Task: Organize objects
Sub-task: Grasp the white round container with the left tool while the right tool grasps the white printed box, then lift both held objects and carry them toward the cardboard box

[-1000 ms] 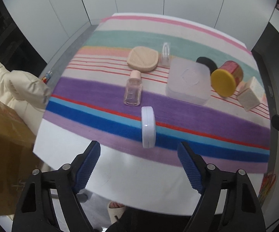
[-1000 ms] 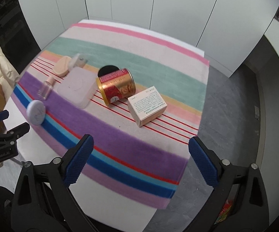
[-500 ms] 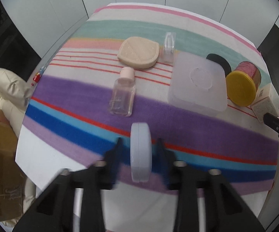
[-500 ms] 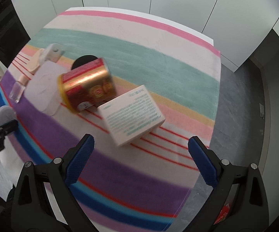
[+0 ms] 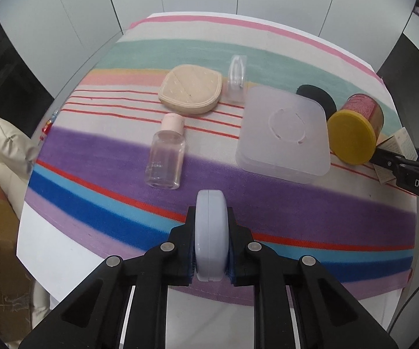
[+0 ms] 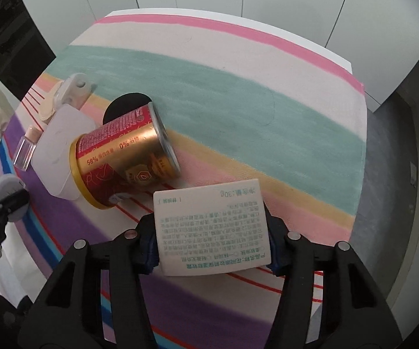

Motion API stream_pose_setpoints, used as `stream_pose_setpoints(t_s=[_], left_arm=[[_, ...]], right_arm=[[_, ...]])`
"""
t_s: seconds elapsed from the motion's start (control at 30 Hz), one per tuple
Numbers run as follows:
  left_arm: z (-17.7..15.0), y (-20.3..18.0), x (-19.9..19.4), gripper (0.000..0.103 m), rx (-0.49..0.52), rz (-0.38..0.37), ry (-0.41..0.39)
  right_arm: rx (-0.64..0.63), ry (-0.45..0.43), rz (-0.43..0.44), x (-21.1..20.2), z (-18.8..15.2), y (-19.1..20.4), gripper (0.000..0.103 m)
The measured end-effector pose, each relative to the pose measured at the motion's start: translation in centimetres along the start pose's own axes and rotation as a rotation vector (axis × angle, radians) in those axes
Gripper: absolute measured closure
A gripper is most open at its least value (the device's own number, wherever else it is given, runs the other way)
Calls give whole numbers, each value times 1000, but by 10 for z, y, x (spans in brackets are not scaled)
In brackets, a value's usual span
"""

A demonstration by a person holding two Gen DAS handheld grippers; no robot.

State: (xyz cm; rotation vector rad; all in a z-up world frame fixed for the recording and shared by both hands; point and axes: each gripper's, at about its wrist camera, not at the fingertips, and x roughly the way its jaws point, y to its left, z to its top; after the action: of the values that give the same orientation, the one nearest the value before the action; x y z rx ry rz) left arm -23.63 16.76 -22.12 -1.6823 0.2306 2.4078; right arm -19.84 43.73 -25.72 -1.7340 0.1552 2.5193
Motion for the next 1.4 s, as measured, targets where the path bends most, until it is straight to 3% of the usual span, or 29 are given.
stream_pose_setpoints(t_s=[0.43,0.73,1.4], left_arm=[[0,-6,-19,87,16,-25,3],[2,-5,-57,87,38,-58,-22],[-28,4,-165,87,22,-108,-113]], right_arm=[[79,27,-10,-39,-12,12,46],[120,-9,-49,-93,-20,27,46],[146,-97,-66,-204,-67,61,46]])
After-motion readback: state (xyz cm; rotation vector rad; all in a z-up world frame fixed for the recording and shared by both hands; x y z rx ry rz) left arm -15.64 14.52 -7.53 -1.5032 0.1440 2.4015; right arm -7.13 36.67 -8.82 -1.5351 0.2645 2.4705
